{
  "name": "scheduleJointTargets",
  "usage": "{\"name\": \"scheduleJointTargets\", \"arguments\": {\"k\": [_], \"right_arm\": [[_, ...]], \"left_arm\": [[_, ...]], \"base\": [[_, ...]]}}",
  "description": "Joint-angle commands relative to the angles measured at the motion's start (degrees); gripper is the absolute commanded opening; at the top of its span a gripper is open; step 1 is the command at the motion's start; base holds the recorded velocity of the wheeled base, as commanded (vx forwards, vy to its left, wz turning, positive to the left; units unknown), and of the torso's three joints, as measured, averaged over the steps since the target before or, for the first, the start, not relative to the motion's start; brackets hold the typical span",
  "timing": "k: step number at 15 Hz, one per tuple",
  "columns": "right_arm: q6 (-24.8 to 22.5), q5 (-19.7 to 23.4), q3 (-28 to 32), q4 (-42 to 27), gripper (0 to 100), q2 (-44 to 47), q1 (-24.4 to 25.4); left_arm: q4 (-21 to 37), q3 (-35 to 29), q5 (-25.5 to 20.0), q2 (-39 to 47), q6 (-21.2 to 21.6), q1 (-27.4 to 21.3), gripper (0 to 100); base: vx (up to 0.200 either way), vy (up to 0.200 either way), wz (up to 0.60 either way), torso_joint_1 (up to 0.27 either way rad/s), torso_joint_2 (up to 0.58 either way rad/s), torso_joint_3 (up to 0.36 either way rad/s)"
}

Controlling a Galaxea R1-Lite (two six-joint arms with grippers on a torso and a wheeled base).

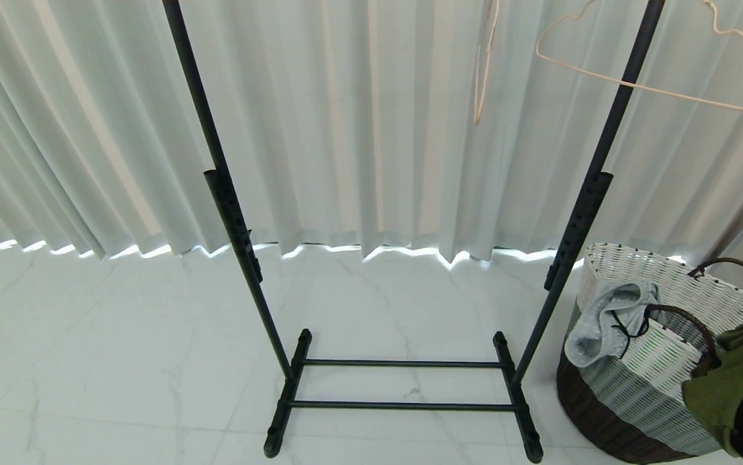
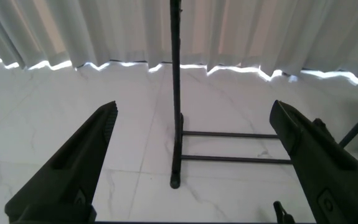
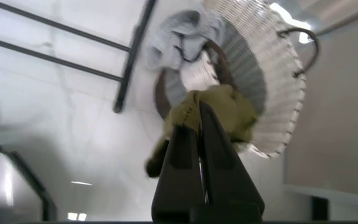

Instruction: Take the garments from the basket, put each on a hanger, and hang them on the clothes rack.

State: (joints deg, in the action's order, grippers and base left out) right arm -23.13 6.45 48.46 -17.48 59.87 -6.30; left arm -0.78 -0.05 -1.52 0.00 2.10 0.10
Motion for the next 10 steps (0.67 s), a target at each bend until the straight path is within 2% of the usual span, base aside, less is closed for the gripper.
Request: {"name": "scheduleJointTargets", "arguments": {"k": [1, 2, 3, 6, 8, 10], "right_arm": [[0.36, 0.93, 0.06, -0.01, 0, 0.34, 0.06], [0.45, 1.02, 0.06, 0.08, 0, 0.60, 0.06], [0.45, 1.37, 0.06, 0.34, 0, 1.13, 0.24], [2.12, 4.10, -0.73, 2.36, 0, 1.66, 0.50], [3.17, 5.06, -1.35, 2.89, 0, 1.57, 0.50], [5.37, 6.91, -0.91, 3.07, 0, 1.30, 0.68]], "left_arm": [[-1.15, -3.47, -3.22, 0.18, -1.22, -0.19, 100], [-0.89, -9.97, -9.90, 2.20, -3.77, -0.54, 100], [-0.89, -15.07, -14.74, 6.59, -4.65, -0.45, 100], [-0.98, -21.84, -22.38, 24.35, -2.62, -0.62, 100], [-1.15, -28.34, -25.11, 38.50, -1.66, -1.50, 100], [-1.33, -35.28, -25.19, 51.59, -1.13, -8.45, 100]], "base": [[0.000, 0.000, 0.00, 0.000, 0.00, 0.000], [0.000, 0.000, 0.00, 0.000, 0.00, 0.000], [0.000, 0.000, 0.00, 0.000, 0.00, 0.000], [0.000, 0.000, 0.00, 0.000, 0.00, 0.000], [0.000, 0.000, 0.00, 0.000, 0.00, 0.000], [0.000, 0.000, 0.00, 0.000, 0.00, 0.000]]}}
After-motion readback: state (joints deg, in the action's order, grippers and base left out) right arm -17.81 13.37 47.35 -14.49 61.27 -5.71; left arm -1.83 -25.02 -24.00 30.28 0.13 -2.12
